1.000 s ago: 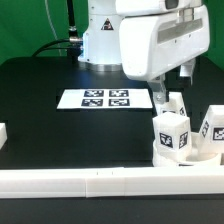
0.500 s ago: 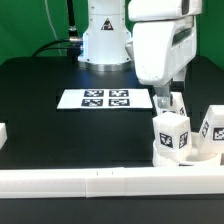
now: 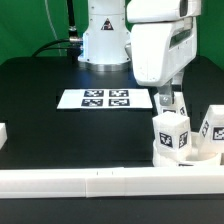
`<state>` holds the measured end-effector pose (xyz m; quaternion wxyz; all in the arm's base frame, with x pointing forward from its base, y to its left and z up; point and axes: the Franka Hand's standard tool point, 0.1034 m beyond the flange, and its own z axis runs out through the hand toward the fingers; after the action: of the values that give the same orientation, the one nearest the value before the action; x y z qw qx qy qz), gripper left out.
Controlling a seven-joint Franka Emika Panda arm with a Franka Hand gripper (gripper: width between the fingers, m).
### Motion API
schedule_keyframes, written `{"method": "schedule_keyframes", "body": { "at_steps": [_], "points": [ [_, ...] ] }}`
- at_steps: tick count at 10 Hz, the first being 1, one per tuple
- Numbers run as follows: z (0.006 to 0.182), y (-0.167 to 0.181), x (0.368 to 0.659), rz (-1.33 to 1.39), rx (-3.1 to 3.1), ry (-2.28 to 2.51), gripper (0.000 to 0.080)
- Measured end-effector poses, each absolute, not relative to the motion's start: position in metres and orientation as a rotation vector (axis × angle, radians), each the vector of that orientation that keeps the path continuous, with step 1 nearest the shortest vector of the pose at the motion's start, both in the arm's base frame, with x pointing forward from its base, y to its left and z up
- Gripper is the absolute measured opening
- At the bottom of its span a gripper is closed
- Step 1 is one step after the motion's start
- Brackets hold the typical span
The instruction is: Assemble stool
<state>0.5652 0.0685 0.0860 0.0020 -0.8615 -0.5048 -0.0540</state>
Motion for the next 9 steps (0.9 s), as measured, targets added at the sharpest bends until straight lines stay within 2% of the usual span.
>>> {"method": "schedule_keyframes", "body": {
  "at_steps": [5, 9],
  "points": [
    [0.0857, 0.0685, 0.5650, -0.166, -2.873, -1.212, 0.0334],
    [0.0848, 0.0758, 0.5628, -0.151, -3.050, -0.511, 0.0334]
  ]
}}
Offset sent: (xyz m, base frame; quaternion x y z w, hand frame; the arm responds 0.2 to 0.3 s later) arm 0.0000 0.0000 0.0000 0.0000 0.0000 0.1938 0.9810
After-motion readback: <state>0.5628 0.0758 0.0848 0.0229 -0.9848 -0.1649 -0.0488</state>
